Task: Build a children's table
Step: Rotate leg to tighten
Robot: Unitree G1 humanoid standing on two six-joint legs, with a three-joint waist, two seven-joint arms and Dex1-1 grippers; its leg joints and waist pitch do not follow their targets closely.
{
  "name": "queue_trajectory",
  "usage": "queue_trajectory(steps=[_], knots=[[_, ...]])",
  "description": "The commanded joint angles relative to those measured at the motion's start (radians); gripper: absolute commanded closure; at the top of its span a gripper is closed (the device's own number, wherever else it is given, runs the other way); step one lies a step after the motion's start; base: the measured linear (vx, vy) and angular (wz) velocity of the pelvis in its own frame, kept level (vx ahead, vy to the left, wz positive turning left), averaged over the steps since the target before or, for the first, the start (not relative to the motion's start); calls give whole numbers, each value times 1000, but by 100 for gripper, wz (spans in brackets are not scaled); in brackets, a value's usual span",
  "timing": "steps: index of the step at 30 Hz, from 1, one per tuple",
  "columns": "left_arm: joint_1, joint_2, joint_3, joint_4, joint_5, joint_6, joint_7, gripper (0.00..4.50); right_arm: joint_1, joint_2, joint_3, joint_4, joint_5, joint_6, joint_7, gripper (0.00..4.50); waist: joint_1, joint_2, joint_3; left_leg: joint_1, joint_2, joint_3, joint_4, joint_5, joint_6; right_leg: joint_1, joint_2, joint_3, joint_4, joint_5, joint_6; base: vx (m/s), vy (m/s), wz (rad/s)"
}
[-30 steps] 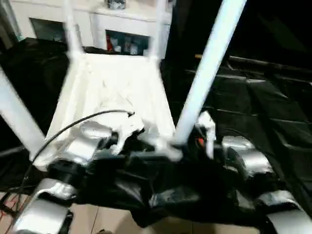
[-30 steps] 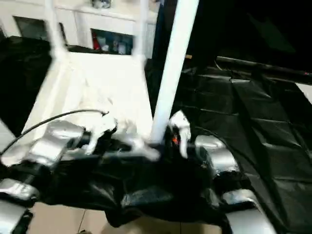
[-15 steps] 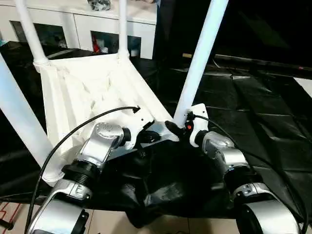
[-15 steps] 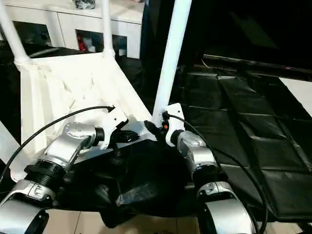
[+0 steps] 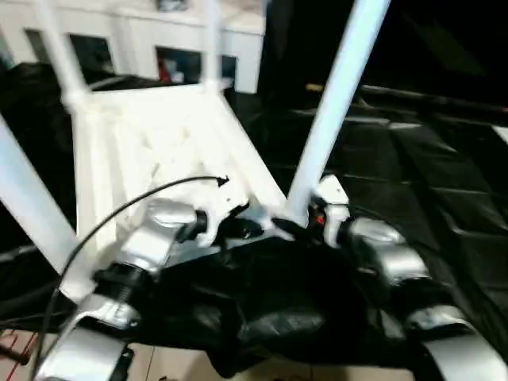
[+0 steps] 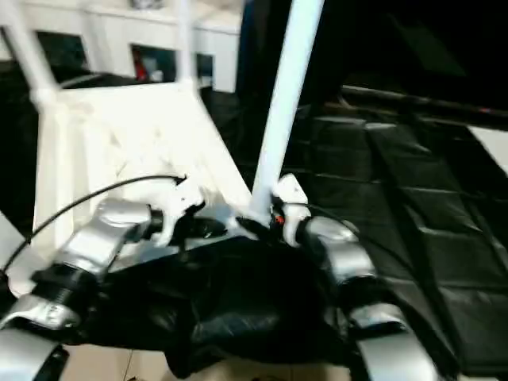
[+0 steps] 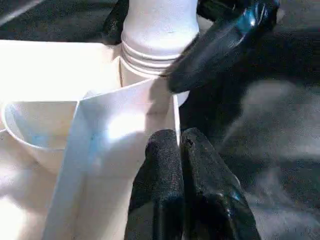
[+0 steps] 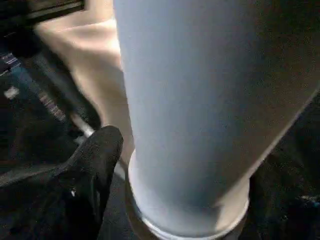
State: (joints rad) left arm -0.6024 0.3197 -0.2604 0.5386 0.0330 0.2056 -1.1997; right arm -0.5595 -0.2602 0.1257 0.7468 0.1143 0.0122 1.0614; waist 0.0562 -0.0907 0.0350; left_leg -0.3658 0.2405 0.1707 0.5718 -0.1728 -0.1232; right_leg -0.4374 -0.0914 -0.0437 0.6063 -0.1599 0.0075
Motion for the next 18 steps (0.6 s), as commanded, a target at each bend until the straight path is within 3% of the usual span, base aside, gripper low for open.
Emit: queue_trajectory(steps=[1,2,8,13,18], knots=[[-11,-32,-62,2,-20,-52,-63,450,5,18,64,-53,22,18,118,98,-2,7,-56,6,-16,26,-56,-219,89,65,-14,20,-60,-134,-242,0,0,0],[-16,-22,-61,12,-21,-67,-89,450,11,6,69,-72,31,41,162,108,2,10,-53,10,-13,28,-59,-243,81,58,-17,21,-65,-166,-240,0,0,0],[-32,3,-60,49,-11,-101,-121,450,18,-2,76,-103,36,81,214,146,4,8,-51,6,-13,22,-64,-296,36,58,-20,22,-71,-279,-199,0,0,0],[-41,6,-53,73,-6,-130,-117,450,30,-4,91,-124,37,96,223,172,7,7,-54,4,-15,22,-62,-260,32,61,-21,23,-67,-254,-193,0,0,0],[-46,-11,-37,99,6,-141,-79,450,33,11,69,-123,33,103,188,179,8,8,-54,4,-16,23,-61,-252,32,61,-20,22,-66,-240,-198,0,0,0]])
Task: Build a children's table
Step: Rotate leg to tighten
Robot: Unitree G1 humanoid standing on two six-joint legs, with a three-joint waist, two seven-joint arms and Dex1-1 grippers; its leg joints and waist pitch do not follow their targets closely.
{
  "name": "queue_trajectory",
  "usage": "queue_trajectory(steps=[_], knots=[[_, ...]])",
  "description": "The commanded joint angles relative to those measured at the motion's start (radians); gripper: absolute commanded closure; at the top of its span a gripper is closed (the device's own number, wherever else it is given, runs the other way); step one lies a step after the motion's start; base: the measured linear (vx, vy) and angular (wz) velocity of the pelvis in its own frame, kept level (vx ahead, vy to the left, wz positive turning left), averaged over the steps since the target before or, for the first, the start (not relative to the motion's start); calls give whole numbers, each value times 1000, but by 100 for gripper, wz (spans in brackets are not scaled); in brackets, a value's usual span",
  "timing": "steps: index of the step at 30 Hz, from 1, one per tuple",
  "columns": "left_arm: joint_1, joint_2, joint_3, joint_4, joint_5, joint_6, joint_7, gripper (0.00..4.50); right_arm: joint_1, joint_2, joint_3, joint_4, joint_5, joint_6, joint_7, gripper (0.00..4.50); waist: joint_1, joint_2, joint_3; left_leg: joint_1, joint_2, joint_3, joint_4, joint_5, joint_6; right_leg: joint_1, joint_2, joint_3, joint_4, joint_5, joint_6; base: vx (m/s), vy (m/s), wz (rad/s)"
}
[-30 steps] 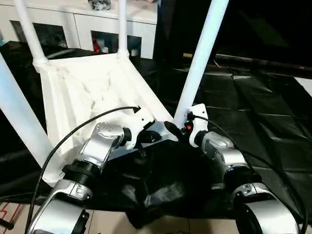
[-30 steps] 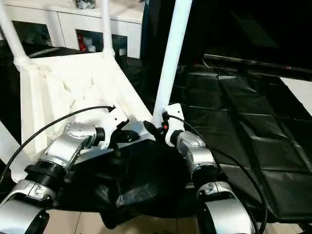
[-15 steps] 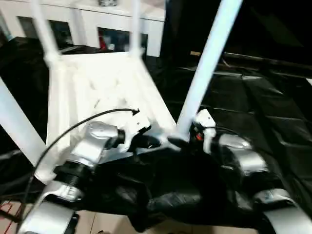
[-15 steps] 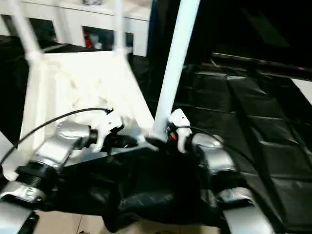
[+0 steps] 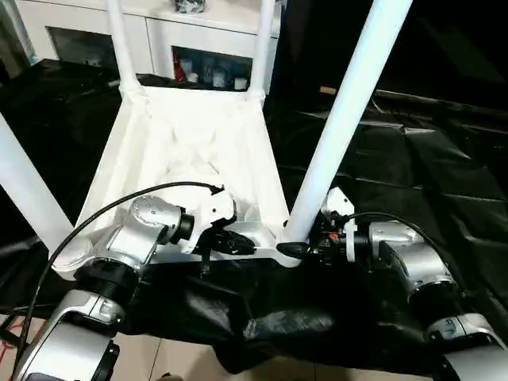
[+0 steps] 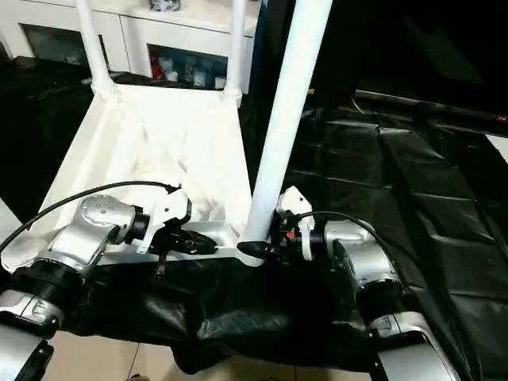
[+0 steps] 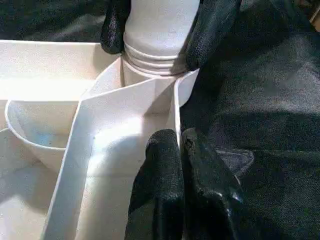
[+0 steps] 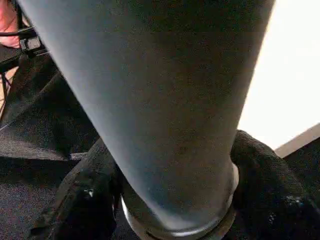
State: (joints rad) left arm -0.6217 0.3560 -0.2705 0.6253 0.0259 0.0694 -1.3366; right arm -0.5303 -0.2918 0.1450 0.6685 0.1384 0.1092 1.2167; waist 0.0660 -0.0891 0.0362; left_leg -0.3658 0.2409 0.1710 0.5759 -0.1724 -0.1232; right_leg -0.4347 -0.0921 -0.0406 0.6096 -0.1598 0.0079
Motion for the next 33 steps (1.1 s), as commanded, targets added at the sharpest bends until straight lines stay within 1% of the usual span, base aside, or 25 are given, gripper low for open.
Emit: queue_trajectory(steps=[1,3,4,5,6,7,8,9,10,11,12,14,15,17,18,19,20,22,23,24,25,28,29,30,33], knots=[[-27,-53,-24,15,16,-2,72,450,0,50,38,-30,7,0,7,179,-2,7,-54,4,-16,22,-66,-260,29,58,-19,19,-70,-254,-195,0,0,0],[-31,-65,-22,22,22,4,102,450,-12,66,18,6,-5,-12,-66,180,-3,6,-52,4,-17,21,-67,-276,22,56,-20,18,-75,-295,-183,0,0,0],[-39,-84,-18,35,29,14,144,450,-38,93,-13,72,-29,-25,-201,180,-6,8,-51,3,-17,20,-69,-287,12,54,-20,18,-78,-332,-170,0,0,0],[-39,-84,-18,35,29,14,145,450,-38,93,-13,73,-30,-25,-202,180,-12,8,-49,1,-19,17,-71,-309,-3,53,-21,15,-82,-395,-150,0,0,0],[-55,-117,-11,59,39,42,214,450,-72,127,-53,159,-49,-7,-381,180,-12,7,-49,3,-19,16,-71,-309,-12,52,-22,16,-84,-416,-141,0,0,0],[-55,-118,-10,60,40,42,216,450,-73,127,-54,162,-50,-7,-386,180,-19,8,-48,5,-20,16,-69,-324,-20,46,-22,16,-88,-450,-133,0,0,0],[-61,-134,-9,67,44,55,244,450,-85,143,-73,193,-50,5,-458,180,-19,10,-48,6,-22,14,-69,-329,-24,47,-23,14,-91,-474,-124,0,0,0],[-65,-160,-10,68,50,82,280,450,-99,167,-95,230,-46,22,-541,181,-24,8,-48,4,-23,13,-68,-341,-23,46,-24,12,-95,-510,-110,0,0,0],[-65,-166,-11,65,51,88,286,450,-102,173,-98,236,-45,26,-560,181,-28,8,-48,3,-23,11,-69,-349,-22,46,-23,10,-99,-528,-100,0,0,0],[-63,-189,-15,55,54,111,305,450,-112,193,-109,257,-45,42,-621,181,-32,11,-47,3,-23,10,-68,-356,-19,43,-23,10,-100,-531,-98,0,0,0],[-61,-205,-20,45,57,127,318,450,-116,208,-110,266,-52,47,-650,181,-33,10,-48,3,-24,10,-68,-358,-18,44,-22,9,-102,-531,-96,0,0,0],[-56,-237,-30,24,60,157,339,450,-121,236,-94,279,-78,28,-683,181,-35,11,-49,3,-22,9,-69,-359,-16,43,-21,9,-101,-513,-99,0,0,0],[-53,-251,-35,14,61,170,348,450,-123,250,-85,285,-88,11,-688,146,-37,12,-49,5,-23,10,-68,-374,-14,40,-18,9,-102,-497,-105,0,0,0],[-52,-265,-40,6,61,180,356,450,-130,262,-80,295,-94,-4,-690,111,-38,12,-50,6,-22,11,-68,-384,-13,38,-18,9,-101,-488,-110,0,0,0],[-53,-277,-44,2,63,189,369,450,-141,273,-82,308,-88,-9,-683,111,-37,11,-51,7,-22,12,-67,-388,-10,38,-18,10,-101,-478,-115,0,0,0],[-53,-279,-44,2,63,190,372,450,-144,274,-82,311,-86,-8,-682,97,-36,10,-52,5,-22,12,-68,-380,-5,40,-17,11,-98,-451,-122,0,0,0],[-56,-270,-43,11,67,175,370,450,-147,265,-77,307,-93,-17,-678,85,-36,10,-51,2,-22,12,-69,-377,-1,42,-14,11,-96,-436,-125,0,0,0],[-57,-259,-43,18,69,161,363,450,-149,254,-70,302,-102,-31,-672,71,-35,10,-53,2,-22,13,-69,-369,2,43,-15,12,-95,-416,-129,0,0,0],[-54,-235,-44,20,70,135,336,450,-144,231,-62,281,-100,-55,-617,71,-35,8,-53,-1,-22,14,-69,-358,6,46,-15,12,-92,-393,-137,0,0,0],[-54,-234,-44,19,70,134,334,450,-144,230,-61,280,-100,-56,-613,71,-35,8,-53,-1,-22,14,-69,-358,6,46,-15,12,-92,-393,-137,0,0,0],[-50,-220,-41,17,68,129,319,450,-136,213,-54,257,-92,-73,-556,71,-33,9,-55,-1,-21,15,-68,-340,16,48,-15,14,-89,-353,-150,0,0,0],[-45,-197,-37,15,66,109,296,450,-115,180,-38,212,-79,-107,-447,71,-31,8,-57,-2,-19,19,-66,-299,29,53,-16,16,-80,-280,-179,0,0,0],[-38,-166,-37,14,59,85,250,450,-88,139,-27,153,-44,-104,-302,71,-26,3,-57,0,-19,22,-63,-292,43,54,-16,16,-82,-266,-185,0,0,0],[-38,-166,-37,14,59,85,250,450,-88,139,-27,153,-44,-104,-302,71,-24,4,-57,-1,-19,21,-64,-286,50,58,-15,16,-80,-254,-187,0,0,0],[-34,-129,-33,19,46,71,192,450,-51,76,0,65,-1,-55,-124,71,-17,5,-59,1,-17,24,-60,-226,76,62,-12,18,-67,-151,-221,0,0,0]])
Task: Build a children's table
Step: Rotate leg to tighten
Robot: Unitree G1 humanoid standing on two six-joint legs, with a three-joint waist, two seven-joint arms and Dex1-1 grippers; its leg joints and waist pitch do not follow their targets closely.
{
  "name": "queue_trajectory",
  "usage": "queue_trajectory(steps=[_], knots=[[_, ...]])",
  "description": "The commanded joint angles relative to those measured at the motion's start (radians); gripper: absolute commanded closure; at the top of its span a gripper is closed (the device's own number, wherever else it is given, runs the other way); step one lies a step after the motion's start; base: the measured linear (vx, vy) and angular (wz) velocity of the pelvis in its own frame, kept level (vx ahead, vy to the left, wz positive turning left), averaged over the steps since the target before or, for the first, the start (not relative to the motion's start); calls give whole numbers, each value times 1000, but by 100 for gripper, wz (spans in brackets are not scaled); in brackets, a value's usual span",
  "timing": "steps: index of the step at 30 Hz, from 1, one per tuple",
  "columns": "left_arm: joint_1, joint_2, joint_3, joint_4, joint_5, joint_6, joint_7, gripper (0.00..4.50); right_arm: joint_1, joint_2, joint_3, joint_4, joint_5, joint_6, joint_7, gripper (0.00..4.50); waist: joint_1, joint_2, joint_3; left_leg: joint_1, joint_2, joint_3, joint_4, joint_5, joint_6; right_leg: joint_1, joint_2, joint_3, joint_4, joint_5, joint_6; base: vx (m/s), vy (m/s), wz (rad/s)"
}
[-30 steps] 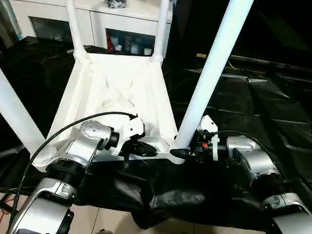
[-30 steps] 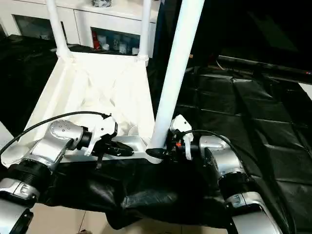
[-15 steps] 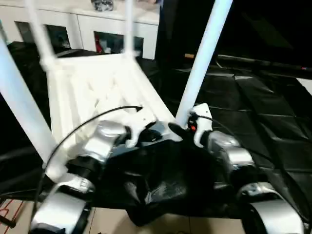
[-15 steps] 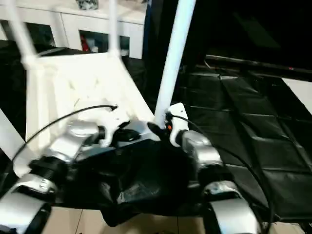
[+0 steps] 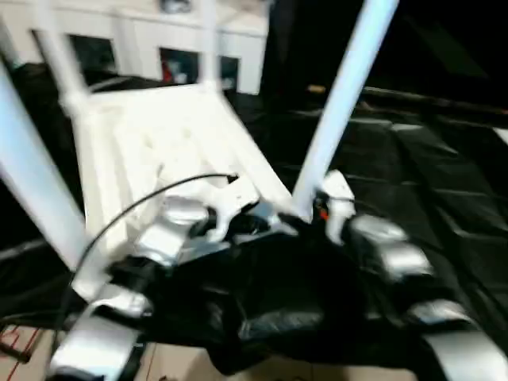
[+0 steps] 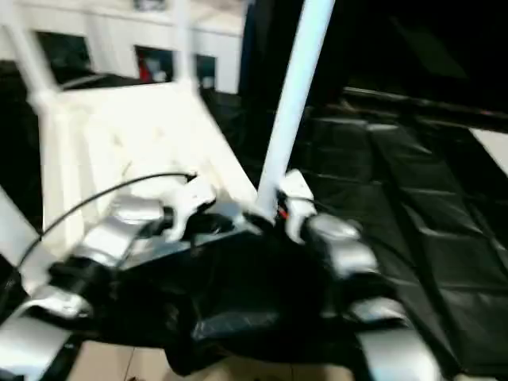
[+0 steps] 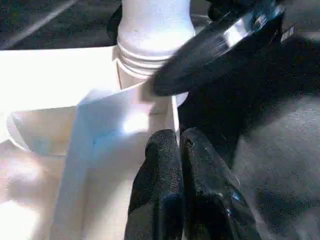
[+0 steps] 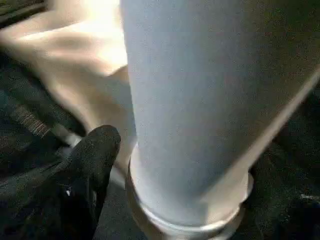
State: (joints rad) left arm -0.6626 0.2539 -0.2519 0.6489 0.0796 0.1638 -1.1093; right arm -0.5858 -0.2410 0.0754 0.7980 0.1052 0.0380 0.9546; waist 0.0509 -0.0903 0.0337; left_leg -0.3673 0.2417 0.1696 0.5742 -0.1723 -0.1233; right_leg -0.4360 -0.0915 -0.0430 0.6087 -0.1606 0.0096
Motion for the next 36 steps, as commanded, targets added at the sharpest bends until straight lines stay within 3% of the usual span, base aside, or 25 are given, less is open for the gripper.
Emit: queue_trajectory(steps=[1,5,7,10,15,19,24,26,28,32,36], knots=[[5,-18,-51,1,-8,-32,-49,450,12,10,78,-80,35,25,173,71,2,5,-56,2,-17,25,-59,-215,83,64,-14,19,-63,-136,-232,0,0,0],[-6,9,-39,36,-11,-79,-87,450,26,-21,94,-101,42,58,257,71,7,4,-54,5,-16,26,-60,-237,73,61,-17,20,-66,-169,-236,0,0,0],[-11,23,-35,48,-18,-98,-118,450,39,-31,104,-128,50,77,300,103,9,1,-51,6,-17,25,-62,-264,57,60,-19,20,-72,-230,-214,0,0,0],[-15,38,-35,57,-28,-108,-151,450,56,-35,115,-169,59,102,323,112,11,0,-51,5,-16,24,-64,-272,45,59,-21,21,-74,-276,-193,0,0,0],[-19,45,-33,75,-23,-125,-160,450,50,-19,115,-166,50,115,317,165,10,-1,-51,4,-16,23,-64,-268,34,57,-22,21,-75,-296,-180,0,0,0],[-16,45,-34,72,-20,-116,-160,450,48,-7,100,-166,55,126,296,176,11,-1,-51,3,-16,23,-64,-257,34,58,-22,21,-73,-280,-184,0,0,0],[-12,37,-35,60,-20,-87,-145,450,32,29,63,-116,28,101,154,180,7,1,-47,2,-17,21,-68,-289,18,54,-24,20,-79,-354,-164,0,0,0],[-13,10,-36,56,-7,-61,-90,450,-6,73,29,-10,-20,95,-81,182,-1,4,-47,3,-17,19,-70,-302,-3,49,-24,20,-81,-390,-153,0,0,0],[-12,-29,-34,45,-2,-28,-32,450,-26,111,1,62,-37,89,-234,183,-18,5,-42,2,-20,12,-73,-351,-28,47,-26,15,-91,-494,-123,0,0,0],[-13,-96,-38,28,10,18,55,450,-45,174,-31,112,-33,110,-382,184,-25,5,-43,8,-23,7,-70,-394,-21,41,-25,9,-107,-581,-82,0,0,0],[-9,-134,-45,6,14,44,88,450,-54,206,-26,127,-52,110,-441,184,-25,7,-46,12,-22,8,-71,-416,-11,37,-21,9,-110,-541,-89,0,0,0]])
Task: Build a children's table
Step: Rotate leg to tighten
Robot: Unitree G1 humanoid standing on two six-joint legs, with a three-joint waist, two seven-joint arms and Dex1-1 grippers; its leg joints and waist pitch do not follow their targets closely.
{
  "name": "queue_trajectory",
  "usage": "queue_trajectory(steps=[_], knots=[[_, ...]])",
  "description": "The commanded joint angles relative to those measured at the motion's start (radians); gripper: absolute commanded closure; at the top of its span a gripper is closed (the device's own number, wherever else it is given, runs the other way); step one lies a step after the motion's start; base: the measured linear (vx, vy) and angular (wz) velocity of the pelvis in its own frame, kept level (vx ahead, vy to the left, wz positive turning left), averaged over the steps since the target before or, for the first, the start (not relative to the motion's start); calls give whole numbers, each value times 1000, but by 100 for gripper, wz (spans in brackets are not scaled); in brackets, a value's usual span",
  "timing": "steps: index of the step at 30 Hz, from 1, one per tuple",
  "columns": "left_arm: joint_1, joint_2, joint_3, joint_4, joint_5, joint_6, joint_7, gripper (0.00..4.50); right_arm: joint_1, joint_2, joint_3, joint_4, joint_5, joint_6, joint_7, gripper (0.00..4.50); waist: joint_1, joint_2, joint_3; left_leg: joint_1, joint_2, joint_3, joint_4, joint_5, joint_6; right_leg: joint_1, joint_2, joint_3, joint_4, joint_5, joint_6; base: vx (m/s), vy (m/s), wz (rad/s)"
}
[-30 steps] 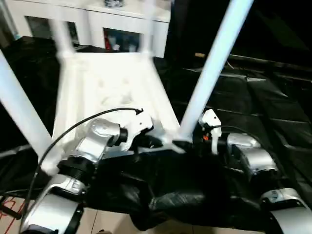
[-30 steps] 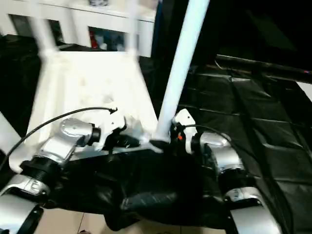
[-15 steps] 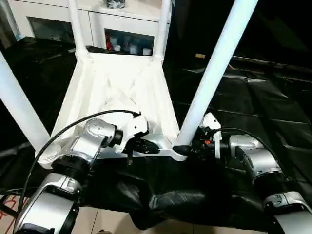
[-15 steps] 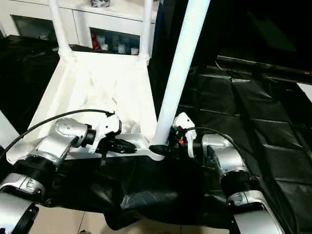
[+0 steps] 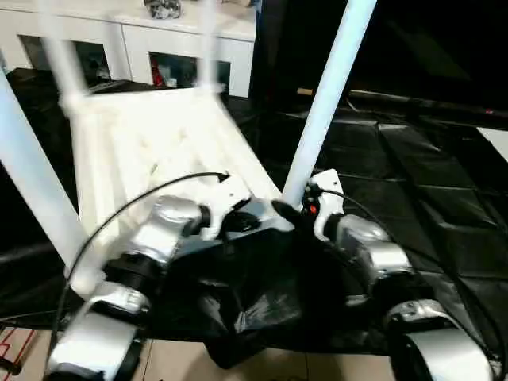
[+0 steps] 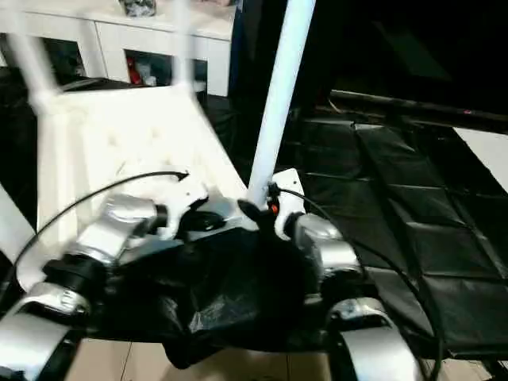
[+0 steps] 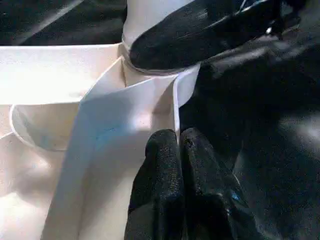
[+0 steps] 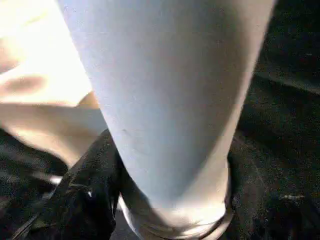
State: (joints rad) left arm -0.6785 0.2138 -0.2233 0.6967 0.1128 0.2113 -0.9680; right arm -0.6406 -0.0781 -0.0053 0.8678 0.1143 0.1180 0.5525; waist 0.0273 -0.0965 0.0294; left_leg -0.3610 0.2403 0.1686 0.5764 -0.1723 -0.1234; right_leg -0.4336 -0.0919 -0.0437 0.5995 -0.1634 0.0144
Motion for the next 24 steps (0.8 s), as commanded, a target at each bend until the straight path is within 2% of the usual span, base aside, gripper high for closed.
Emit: queue_trajectory(steps=[1,2,3,5,8,9,11,12,14,17,19,20,24], knots=[[12,-106,-79,-56,-19,4,-45,450,-3,55,61,66,-68,15,-39,184,-1,15,-41,5,-20,10,-75,-417,-11,35,-20,11,-98,-504,-105,0,0,0],[16,-116,-84,-69,-19,12,-38,450,-9,64,66,78,-73,-2,-40,149,-2,15,-40,4,-20,10,-76,-423,-11,34,-19,11,-97,-497,-109,0,0,0],[22,-122,-91,-83,-20,19,-39,450,-16,72,64,87,-63,-19,-17,149,-2,17,-41,6,-20,9,-77,-435,-9,35,-18,9,-97,-493,-113,0,0,0],[24,-118,-92,-86,-19,21,-41,450,-20,70,61,84,-56,-23,0,108,-3,19,-43,6,-19,10,-78,-433,-8,37,-17,11,-96,-459,-125,0,0,0],[26,-105,-91,-82,-16,15,-45,450,-20,53,71,75,-66,-44,16,102,-1,17,-45,3,-19,13,-78,-412,-2,40,-16,15,-89,-397,-145,0,0,0],[28,-90,-93,-81,-14,10,-55,450,-19,37,78,65,-67,-51,37,77,2,17,-46,4,-19,16,-77,-391,5,41,-16,17,-86,-364,-157,0,0,0],[33,-74,-94,-86,-14,3,-67,450,-11,13,92,53,-75,-71,77,77,4,18,-46,3,-18,17,-77,-381,8,44,-16,17,-85,-348,-162,0,0,0],[40,-53,-100,-95,-13,-12,-90,450,-4,-15,104,47,-84,-95,121,77,7,17,-49,2,-17,20,-74,-354,19,47,-17,18,-81,-307,-174,0,0,0],[42,-43,-105,-96,-6,-8,-93,450,-2,-26,100,43,-79,-95,139,77,7,12,-48,0,-17,22,-73,-335,25,49,-16,19,-78,-282,-185,0,0,0],[38,-30,-97,-90,10,13,-78,450,-2,-51,87,37,-73,-101,183,77,10,12,-51,0,-17,24,-71,-291,34,53,-16,20,-72,-243,-200,0,0,0],[25,-32,-75,-78,-10,45,-89,450,-2,-71,84,33,-72,-106,211,77,11,14,-51,0,-17,25,-71,-270,35,55,-16,20,-69,-222,-209,0,0,0],[23,-31,-75,-78,-12,48,-94,406,-2,-74,84,33,-73,-108,214,64,11,14,-51,0,-17,26,-71,-267,36,55,-16,20,-69,-218,-212,0,0,0],[9,-21,-81,-55,29,32,-30,381,-4,-93,85,32,-61,-115,243,64,9,17,-51,-2,-17,23,-72,-277,30,57,-15,19,-69,-225,-208,0,0,0]])
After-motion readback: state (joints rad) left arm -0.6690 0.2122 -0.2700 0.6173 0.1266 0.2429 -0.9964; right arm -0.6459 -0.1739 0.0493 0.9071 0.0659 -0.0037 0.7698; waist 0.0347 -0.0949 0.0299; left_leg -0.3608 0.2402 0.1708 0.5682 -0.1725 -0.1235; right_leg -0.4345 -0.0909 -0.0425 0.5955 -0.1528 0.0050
